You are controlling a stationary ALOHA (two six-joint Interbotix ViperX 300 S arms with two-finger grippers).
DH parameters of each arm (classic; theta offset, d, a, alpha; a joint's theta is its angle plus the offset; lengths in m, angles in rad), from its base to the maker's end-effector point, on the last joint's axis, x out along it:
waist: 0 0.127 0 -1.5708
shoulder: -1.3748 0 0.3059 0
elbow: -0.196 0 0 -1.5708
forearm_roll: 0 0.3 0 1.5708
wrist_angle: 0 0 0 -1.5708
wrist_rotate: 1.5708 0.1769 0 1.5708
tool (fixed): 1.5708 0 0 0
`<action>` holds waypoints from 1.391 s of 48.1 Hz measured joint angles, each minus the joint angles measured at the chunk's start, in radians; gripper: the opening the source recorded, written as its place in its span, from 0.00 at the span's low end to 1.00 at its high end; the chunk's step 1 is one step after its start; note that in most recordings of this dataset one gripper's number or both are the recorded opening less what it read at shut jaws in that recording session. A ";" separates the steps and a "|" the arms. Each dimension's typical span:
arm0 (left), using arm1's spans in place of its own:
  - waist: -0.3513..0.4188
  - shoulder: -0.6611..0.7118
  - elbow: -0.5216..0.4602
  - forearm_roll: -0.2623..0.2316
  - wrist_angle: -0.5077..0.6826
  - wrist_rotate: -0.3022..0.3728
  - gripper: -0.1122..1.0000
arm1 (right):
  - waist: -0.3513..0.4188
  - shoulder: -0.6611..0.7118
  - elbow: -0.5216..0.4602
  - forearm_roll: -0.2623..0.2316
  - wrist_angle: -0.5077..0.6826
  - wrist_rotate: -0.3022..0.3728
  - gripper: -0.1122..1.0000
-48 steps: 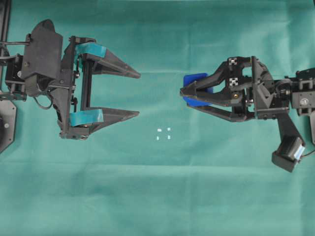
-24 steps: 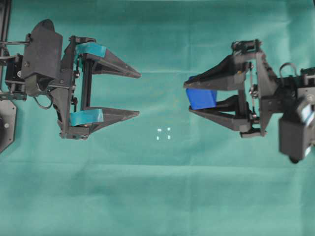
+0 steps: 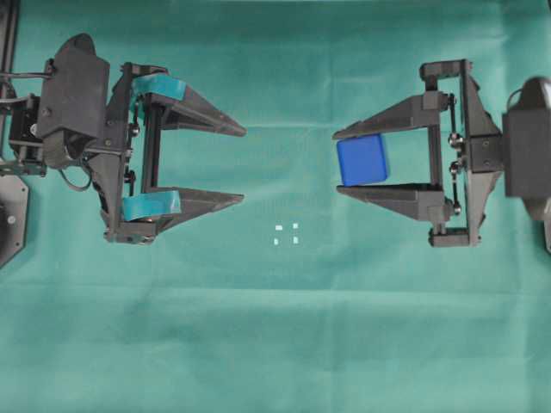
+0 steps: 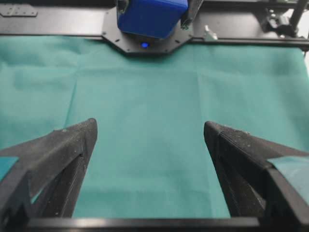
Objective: Handover the blue block to the right arm after grasping it with the left arm, then place it in the designated position.
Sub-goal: 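Pull the cube away to the right with the right gripper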
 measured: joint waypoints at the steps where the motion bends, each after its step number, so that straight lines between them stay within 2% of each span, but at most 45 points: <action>1: 0.000 0.000 0.000 0.000 0.000 0.000 0.99 | 0.000 0.000 0.000 0.000 0.000 0.011 0.59; 7: -0.002 0.000 0.000 0.000 -0.002 0.002 0.99 | 0.000 0.000 0.000 0.000 0.003 0.063 0.59; 11: -0.002 0.000 0.000 0.000 -0.002 0.002 0.99 | 0.000 0.000 0.000 0.000 0.009 0.075 0.59; 67: -0.002 0.000 -0.002 0.000 -0.002 0.000 0.99 | -0.002 0.000 0.000 0.000 0.018 0.074 0.59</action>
